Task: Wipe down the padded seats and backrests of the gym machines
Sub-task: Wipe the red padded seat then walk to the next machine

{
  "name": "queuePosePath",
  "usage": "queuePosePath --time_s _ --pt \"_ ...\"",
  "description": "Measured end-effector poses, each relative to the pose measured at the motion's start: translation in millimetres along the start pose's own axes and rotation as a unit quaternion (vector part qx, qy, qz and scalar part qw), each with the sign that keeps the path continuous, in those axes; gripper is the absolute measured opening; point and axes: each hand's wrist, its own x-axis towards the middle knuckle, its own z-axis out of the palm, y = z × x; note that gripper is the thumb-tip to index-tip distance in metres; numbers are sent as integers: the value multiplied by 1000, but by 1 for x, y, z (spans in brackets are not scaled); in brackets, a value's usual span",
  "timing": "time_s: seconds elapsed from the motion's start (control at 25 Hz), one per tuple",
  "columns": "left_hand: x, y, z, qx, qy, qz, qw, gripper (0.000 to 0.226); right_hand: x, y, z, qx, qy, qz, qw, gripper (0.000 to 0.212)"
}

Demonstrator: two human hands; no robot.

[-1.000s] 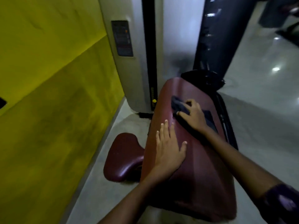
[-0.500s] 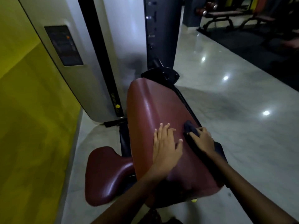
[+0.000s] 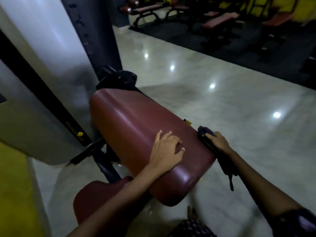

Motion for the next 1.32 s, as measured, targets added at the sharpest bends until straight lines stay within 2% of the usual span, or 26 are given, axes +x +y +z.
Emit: queuePosePath --time_s 0.08,0.16,0.24,0.32,0.44,0.52,0.6,0.68,0.84,0.92,1.04,1.12,1.2,1.32 --pt "-7 -3 -4 13 -33 76 996 48 -25 4 3 97 79 58 991 25" --pt "-10 -3 -4 25 -41 127 991 50 -50 6 14 221 152 97 958 23" --pt "-11 -1 -3 22 -32 153 988 46 -71 5 31 288 223 128 923 23" --pt "-11 -1 -2 13 -17 159 987 43 -96 -2 49 311 266 147 900 32" --pt "-11 -2 1 12 -3 160 987 39 -140 -25 79 362 330 148 859 61" --pt "-11 0 3 13 0 157 987 37 -178 -36 114 411 361 144 825 61" --pt "-11 -2 3 11 3 152 988 37 -209 -41 141 433 361 135 815 44" --pt "-11 -4 3 10 8 155 988 39 -201 -37 131 450 338 133 816 32" --pt "-12 -1 2 -2 17 154 988 53 -142 -17 84 415 295 190 840 75" --pt "-15 -1 1 -7 30 157 987 53 -147 -15 99 401 301 187 845 75" --pt "-14 0 1 -25 44 157 986 50 -172 -14 131 475 295 142 817 64" --pt "-13 0 0 -39 49 155 986 47 -157 -4 125 478 298 142 814 61" --pt "-13 -1 -1 -52 52 154 985 43 -120 10 95 449 299 165 826 65" --pt "-12 0 -2 -60 56 151 985 31 -73 29 61 396 247 209 859 68"
